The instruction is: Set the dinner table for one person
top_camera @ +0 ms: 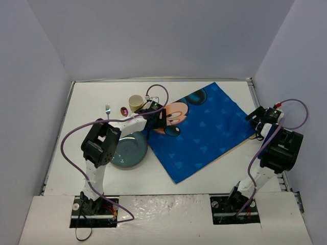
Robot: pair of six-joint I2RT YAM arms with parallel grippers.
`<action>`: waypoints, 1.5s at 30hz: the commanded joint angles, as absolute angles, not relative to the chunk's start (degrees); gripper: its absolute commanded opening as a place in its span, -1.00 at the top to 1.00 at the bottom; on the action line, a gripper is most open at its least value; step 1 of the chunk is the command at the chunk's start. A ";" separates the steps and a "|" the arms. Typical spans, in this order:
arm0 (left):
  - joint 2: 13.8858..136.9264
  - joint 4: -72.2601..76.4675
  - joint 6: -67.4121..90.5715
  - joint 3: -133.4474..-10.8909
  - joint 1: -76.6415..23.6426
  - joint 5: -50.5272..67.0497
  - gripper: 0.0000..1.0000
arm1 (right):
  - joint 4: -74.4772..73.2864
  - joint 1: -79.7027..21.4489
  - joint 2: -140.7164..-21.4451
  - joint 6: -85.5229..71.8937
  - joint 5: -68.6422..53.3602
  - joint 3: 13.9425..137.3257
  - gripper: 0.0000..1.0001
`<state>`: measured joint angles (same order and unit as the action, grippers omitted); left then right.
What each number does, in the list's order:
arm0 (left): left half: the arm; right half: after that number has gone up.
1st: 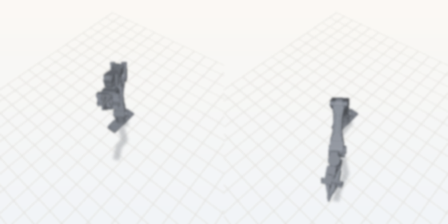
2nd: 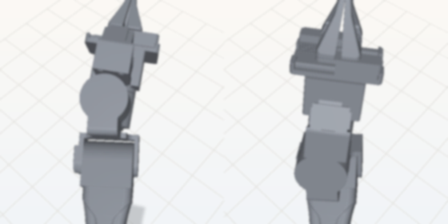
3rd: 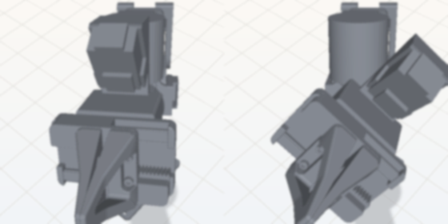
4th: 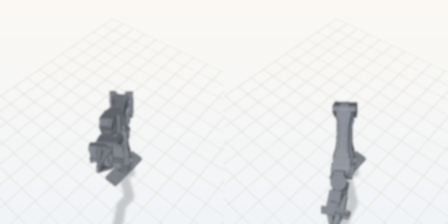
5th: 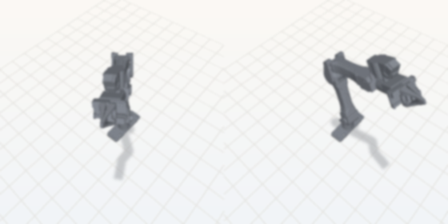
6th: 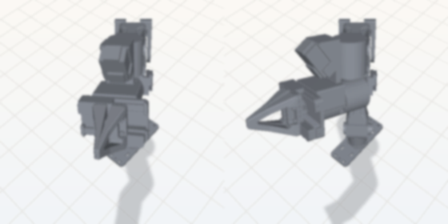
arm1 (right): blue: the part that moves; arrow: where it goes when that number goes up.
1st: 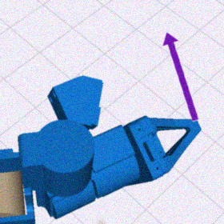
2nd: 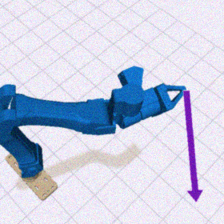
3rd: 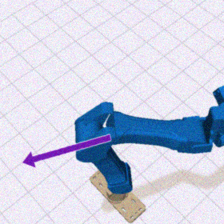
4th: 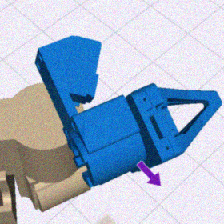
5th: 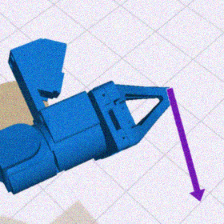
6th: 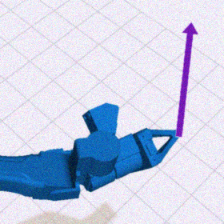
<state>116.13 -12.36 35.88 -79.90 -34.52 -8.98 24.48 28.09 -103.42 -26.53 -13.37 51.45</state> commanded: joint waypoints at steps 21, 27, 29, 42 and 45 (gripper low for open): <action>103.43 -25.66 30.92 -93.09 -36.13 -6.49 -0.94 | 13.55 11.07 -81.13 -20.81 -8.42 64.13 -0.55; 90.38 -24.12 30.52 -86.34 -35.91 -6.82 -0.94 | 18.40 4.86 -76.40 -24.69 -16.17 61.67 -0.63; 87.89 -23.83 30.22 -82.70 -35.70 -7.20 -0.94 | 20.11 1.49 -75.19 -25.71 -17.29 60.20 -0.65; 57.11 -30.38 24.43 -59.68 -21.40 -9.03 -0.94 | 28.23 -29.24 -82.90 -34.76 -26.22 51.24 -1.00; 52.68 -32.21 23.67 -56.25 -17.00 -9.18 -0.94 | 29.73 -33.90 -88.25 -37.18 -26.30 52.28 -0.95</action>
